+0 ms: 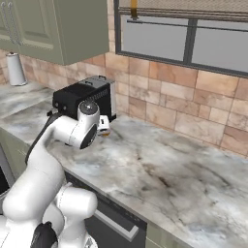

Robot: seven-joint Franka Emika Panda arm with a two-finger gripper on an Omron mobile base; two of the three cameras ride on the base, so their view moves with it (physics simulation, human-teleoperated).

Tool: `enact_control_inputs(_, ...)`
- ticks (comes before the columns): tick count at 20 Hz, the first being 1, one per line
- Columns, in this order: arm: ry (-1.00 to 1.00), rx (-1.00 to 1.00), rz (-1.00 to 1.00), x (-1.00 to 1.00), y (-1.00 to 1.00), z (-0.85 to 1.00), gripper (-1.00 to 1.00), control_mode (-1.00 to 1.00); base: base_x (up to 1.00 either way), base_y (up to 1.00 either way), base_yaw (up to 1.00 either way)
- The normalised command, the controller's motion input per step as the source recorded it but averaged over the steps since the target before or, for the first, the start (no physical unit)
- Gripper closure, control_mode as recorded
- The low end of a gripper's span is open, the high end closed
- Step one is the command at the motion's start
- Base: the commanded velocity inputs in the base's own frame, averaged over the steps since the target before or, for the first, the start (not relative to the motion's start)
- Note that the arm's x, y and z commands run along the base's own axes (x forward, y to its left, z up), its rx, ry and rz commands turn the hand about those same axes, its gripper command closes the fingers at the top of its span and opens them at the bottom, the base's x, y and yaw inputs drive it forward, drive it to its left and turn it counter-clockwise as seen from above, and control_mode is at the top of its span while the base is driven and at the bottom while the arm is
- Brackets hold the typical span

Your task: Place the beer on the top shelf of the fridge to keep it out of children's reach, and place the lemon and squash on lower shelves for easy access.

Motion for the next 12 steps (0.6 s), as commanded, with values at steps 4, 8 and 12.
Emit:
enact_control_inputs(4, 0.0, 0.02, 0.04, 0.43, 0.0, -0.07, -1.0, -1.0, 0.0, 0.0, 0.0)
enact_control_inputs(8, 0.0, 0.01, 0.04, 0.39, 0.0, 0.0, -1.0, -1.0, 0.0, 0.0, 0.0)
enact_control_inputs(12, 0.0, 0.02, 0.05, 0.32, 0.0, 0.0, -1.0, -1.0, 0.0, 0.0, 0.0)
